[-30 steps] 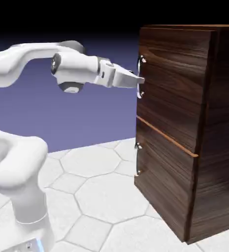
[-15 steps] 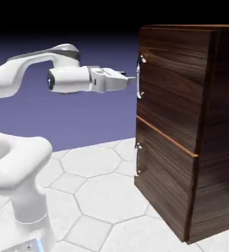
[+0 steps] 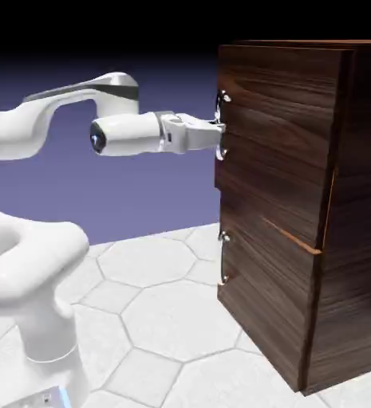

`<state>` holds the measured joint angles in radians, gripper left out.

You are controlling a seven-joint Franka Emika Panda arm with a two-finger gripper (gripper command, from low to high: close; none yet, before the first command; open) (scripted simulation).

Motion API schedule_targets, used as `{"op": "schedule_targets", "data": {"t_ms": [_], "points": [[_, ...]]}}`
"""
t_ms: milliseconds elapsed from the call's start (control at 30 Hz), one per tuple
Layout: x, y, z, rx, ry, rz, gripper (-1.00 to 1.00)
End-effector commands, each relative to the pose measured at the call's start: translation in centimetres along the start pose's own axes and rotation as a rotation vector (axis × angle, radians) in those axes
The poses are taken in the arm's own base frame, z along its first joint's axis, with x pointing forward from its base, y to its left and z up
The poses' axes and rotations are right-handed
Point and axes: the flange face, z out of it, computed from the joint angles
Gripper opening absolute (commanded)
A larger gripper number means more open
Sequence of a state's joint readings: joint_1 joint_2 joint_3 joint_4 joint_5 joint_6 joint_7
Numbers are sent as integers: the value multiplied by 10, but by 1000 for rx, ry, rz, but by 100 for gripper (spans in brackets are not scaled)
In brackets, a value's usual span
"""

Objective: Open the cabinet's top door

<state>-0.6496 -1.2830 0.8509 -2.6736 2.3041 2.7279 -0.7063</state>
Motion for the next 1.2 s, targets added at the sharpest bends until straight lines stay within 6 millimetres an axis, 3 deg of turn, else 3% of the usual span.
{"op": "schedule_targets", "data": {"t_ms": [0,233,467,1167], "points": [[3,3,-9,19,-19,0,-100],[25,25,-62,142,-142,0,-100],[48,48,-100,241,-241,0,-100],[114,114,-170,477,-477,0,-100]]}}
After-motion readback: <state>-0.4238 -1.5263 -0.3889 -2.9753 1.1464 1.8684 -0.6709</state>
